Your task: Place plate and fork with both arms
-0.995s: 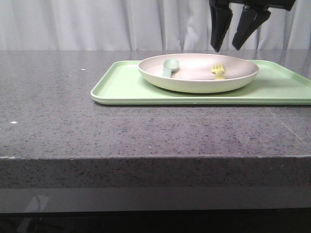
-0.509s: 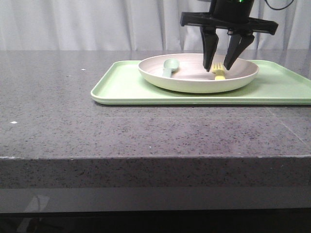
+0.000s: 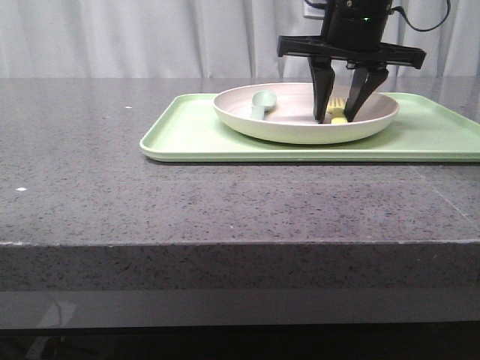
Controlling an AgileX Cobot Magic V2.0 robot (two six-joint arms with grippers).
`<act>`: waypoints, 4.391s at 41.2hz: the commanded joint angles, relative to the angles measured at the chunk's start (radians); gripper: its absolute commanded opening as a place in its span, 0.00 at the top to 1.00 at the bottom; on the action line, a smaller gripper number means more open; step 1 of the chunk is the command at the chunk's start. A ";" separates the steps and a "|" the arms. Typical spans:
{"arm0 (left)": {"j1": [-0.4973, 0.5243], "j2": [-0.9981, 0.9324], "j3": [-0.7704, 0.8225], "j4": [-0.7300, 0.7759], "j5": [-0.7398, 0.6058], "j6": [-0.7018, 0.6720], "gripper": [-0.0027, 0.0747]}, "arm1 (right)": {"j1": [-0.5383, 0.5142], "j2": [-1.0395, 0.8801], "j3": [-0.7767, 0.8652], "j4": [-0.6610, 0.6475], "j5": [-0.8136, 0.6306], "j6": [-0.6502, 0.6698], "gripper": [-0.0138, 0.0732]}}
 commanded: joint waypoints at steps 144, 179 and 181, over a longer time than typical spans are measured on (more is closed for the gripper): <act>0.001 -0.003 -0.025 -0.013 -0.069 0.000 0.60 | -0.136 -1.216 0.909 -0.026 -0.198 -0.379 0.50; 0.001 -0.003 -0.025 -0.013 -0.069 0.000 0.77 | -0.137 -1.673 1.135 0.000 -0.234 -0.377 0.72; 0.001 -0.003 -0.025 -0.011 -0.069 0.000 0.85 | -0.137 -1.673 1.135 0.000 -0.235 -0.377 0.82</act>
